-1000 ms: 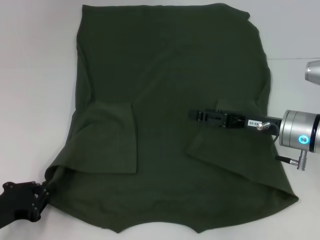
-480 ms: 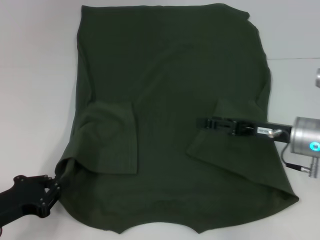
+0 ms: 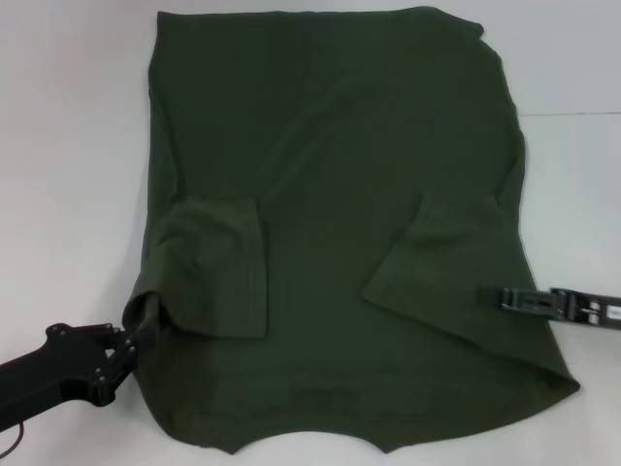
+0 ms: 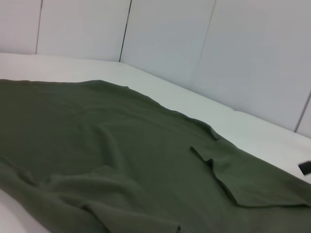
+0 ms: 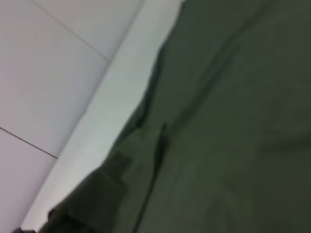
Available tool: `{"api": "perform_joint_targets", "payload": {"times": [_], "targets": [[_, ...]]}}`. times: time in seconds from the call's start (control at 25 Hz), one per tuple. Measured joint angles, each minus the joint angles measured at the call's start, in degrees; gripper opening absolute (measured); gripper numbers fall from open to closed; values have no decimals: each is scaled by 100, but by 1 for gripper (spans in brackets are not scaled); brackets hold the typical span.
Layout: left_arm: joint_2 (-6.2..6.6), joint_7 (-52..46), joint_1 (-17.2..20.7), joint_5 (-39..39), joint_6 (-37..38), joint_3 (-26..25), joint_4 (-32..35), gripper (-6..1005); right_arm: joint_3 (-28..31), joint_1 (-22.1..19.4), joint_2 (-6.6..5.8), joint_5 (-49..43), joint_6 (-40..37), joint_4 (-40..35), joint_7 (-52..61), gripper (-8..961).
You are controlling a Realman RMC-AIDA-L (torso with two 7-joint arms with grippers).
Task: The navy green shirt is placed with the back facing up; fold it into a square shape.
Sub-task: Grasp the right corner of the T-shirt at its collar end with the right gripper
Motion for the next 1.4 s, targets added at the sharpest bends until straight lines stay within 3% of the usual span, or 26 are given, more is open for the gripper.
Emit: {"api": "perform_joint_targets", "payload": {"times": [0.28, 0.6, 1.04, 1.4], "targets": [[-5, -11, -87, -3, -5, 10, -62, 43, 51, -422, -219, -209, -221, -86, 300, 825], [-17, -12, -111, -6, -3, 12, -77, 43, 95, -689, -361, -273, -334, -87, 429, 824], [-25, -21, -178, -6, -41, 25, -137, 44, 154, -688, -376, -593, -321, -93, 617, 822], [-25, -20, -212, -6, -57, 14, -148, 44, 152, -567, -310, -761, -327, -94, 651, 823]]}}
